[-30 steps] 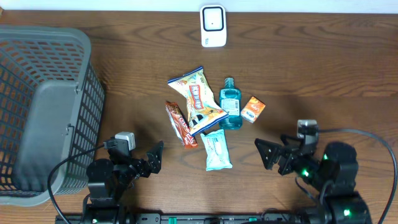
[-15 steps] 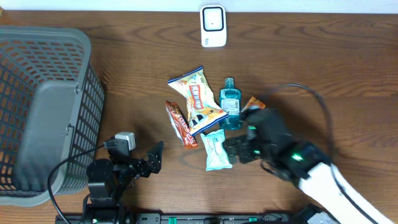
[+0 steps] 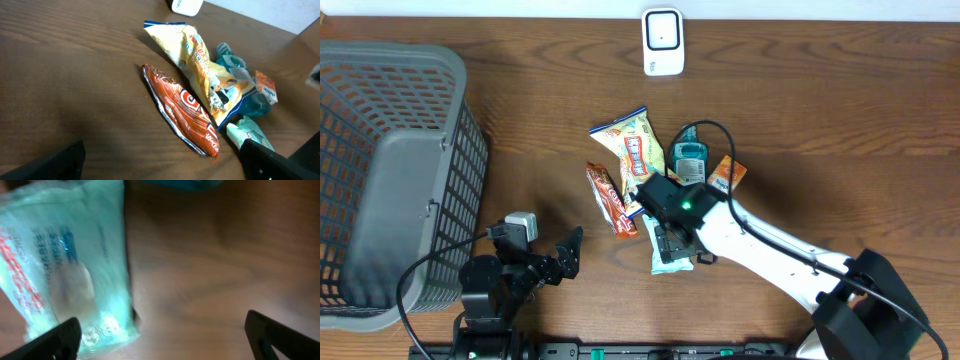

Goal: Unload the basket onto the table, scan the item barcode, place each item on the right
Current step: 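Reach the right gripper down onto the mint-green wipes packet, then close the right gripper on the wipes packet and lift it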

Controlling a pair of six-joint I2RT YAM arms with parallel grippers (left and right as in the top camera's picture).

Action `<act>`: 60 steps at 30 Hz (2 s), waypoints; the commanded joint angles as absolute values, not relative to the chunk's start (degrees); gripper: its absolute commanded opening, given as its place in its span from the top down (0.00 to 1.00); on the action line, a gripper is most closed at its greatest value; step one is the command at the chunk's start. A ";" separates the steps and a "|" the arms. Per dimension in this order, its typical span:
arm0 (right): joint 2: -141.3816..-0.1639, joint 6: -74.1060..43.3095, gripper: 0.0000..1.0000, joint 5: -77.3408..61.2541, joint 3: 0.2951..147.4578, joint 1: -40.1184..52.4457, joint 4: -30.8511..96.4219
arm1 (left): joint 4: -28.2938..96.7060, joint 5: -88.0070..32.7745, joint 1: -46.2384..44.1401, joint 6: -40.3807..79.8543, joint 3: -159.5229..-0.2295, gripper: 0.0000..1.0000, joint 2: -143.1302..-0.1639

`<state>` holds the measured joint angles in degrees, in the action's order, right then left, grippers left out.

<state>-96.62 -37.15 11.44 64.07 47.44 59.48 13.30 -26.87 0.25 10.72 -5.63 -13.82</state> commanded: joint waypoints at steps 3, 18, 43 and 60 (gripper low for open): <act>-95.83 -38.94 0.01 11.07 76.55 48.10 66.76 | 14.76 -27.46 0.03 11.27 -4.78 0.02 -14.11; -108.16 -40.29 0.01 13.54 75.96 52.51 58.08 | 14.76 -27.46 0.03 11.27 -4.78 0.02 -14.11; -115.52 -44.60 0.51 18.94 75.96 52.51 63.75 | 14.76 -27.46 0.03 11.27 -4.78 0.01 -14.11; -115.72 -44.95 0.51 23.64 74.87 52.49 65.41 | 14.76 -27.46 0.03 11.27 -4.78 0.02 -14.11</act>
